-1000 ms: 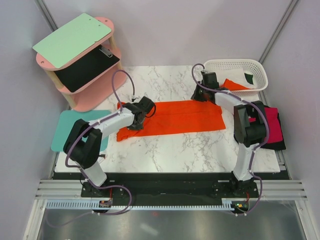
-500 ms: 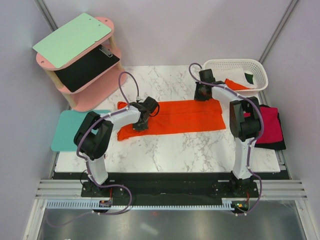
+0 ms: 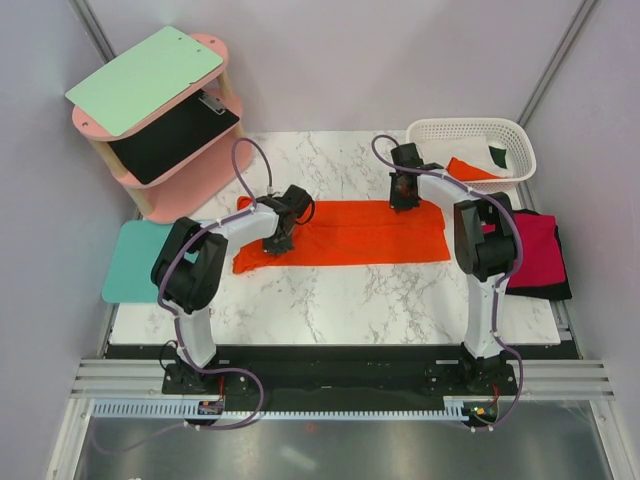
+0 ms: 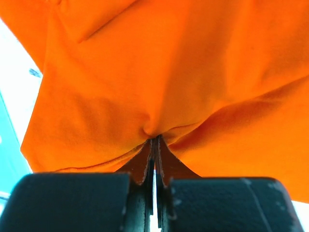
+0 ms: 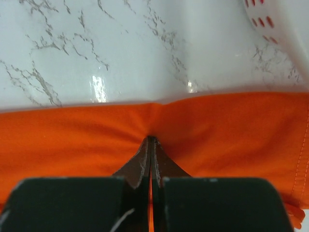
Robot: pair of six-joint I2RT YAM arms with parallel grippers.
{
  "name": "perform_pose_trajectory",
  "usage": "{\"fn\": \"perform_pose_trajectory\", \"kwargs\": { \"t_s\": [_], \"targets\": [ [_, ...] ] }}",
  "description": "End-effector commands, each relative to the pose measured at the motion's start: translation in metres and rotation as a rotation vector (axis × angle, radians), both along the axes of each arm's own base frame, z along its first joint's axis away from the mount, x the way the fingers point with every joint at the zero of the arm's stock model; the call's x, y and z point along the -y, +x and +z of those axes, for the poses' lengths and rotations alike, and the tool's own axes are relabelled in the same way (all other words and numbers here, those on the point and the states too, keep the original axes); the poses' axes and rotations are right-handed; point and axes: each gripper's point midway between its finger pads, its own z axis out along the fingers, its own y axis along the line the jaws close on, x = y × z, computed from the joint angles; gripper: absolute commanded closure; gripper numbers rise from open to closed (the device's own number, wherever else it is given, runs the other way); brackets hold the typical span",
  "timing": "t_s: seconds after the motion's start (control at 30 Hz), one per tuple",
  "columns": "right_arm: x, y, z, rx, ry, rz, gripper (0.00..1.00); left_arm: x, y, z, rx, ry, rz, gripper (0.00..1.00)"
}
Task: Fold and stack the t-shirts
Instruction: Rotate the tshirt 90 degrees
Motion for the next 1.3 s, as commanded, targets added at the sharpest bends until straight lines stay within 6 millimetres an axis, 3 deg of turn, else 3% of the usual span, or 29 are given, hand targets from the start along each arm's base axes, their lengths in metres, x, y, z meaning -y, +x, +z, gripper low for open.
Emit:
{"fn": "perform_pose_trajectory", "kwargs": {
  "t_s": [0.0, 0.2, 0.3, 0.43, 0.5, 0.53, 0.6, 0.63, 0.67, 0.7, 0.77, 0.8, 0.83, 0.93, 1.03, 1.17, 1.2, 1.23, 1.27],
  "targets": [
    [0.007, -0.024, -0.009, -0.090, -0.117, 0.015, 1.00, -0.009, 0.019, 0.008, 0.030, 0.004, 0.043, 0.98],
    [0.003, -0.069, -0.022, -0.200, -0.193, 0.078, 1.00, -0.009, 0.048, 0.016, 0.044, 0.064, -0.038, 0.98],
    [-0.002, -0.106, -0.032, -0.265, -0.221, 0.128, 1.00, -0.006, 0.067, 0.017, 0.052, 0.109, -0.073, 0.98],
    [-0.010, -0.142, -0.030, -0.305, -0.220, 0.182, 1.00, 0.003, 0.100, 0.027, 0.086, 0.130, -0.104, 0.98],
    [-0.018, -0.160, -0.031, -0.328, -0.220, 0.221, 1.00, 0.005, 0.107, 0.020, 0.064, 0.142, -0.121, 0.98],
    [-0.017, -0.171, -0.031, -0.344, -0.218, 0.229, 1.00, 0.010, 0.120, 0.029, 0.090, 0.137, -0.134, 0.98],
    [-0.021, -0.190, -0.035, -0.382, -0.221, 0.256, 1.00, 0.011, 0.128, 0.018, 0.070, 0.157, -0.151, 0.98],
    [-0.022, -0.195, -0.033, -0.386, -0.223, 0.264, 1.00, 0.014, 0.142, 0.029, 0.095, 0.151, -0.163, 0.98],
    [-0.023, -0.202, -0.034, -0.400, -0.224, 0.274, 1.00, 0.016, 0.148, 0.027, 0.093, 0.154, -0.172, 0.98],
    [-0.028, -0.211, -0.037, -0.416, -0.218, 0.291, 1.00, 0.016, 0.154, 0.018, 0.077, 0.164, -0.193, 0.98],
    [-0.044, -0.227, -0.037, -0.444, -0.160, 0.328, 1.00, 0.024, 0.171, 0.029, 0.110, 0.154, -0.207, 0.98],
    [-0.049, -0.234, -0.039, -0.462, -0.139, 0.344, 1.00, 0.024, 0.175, 0.019, 0.089, 0.161, -0.221, 0.98],
    [-0.061, -0.241, -0.038, -0.478, -0.084, 0.366, 1.00, 0.031, 0.187, 0.031, 0.127, 0.146, -0.225, 0.98],
    [-0.090, -0.256, -0.033, -0.486, 0.015, 0.426, 1.00, 0.038, 0.202, 0.032, 0.150, 0.126, -0.245, 0.98],
    [-0.110, -0.248, -0.021, -0.436, 0.080, 0.464, 1.00, 0.037, 0.202, 0.045, 0.179, 0.110, -0.220, 0.98],
    [-0.131, -0.199, 0.019, -0.236, 0.099, 0.492, 1.00, 0.039, 0.190, 0.086, 0.280, 0.019, -0.197, 0.98],
    [-0.135, -0.187, 0.032, -0.180, 0.113, 0.497, 1.00, 0.038, 0.175, 0.079, 0.253, -0.009, -0.204, 0.98],
    [-0.143, -0.171, 0.043, -0.112, 0.136, 0.494, 1.00, 0.040, 0.169, 0.110, 0.313, -0.057, -0.208, 0.98],
    [-0.146, -0.151, 0.061, -0.045, 0.162, 0.478, 1.00, 0.044, 0.166, 0.123, 0.352, -0.100, -0.200, 0.98]
  ]
}}
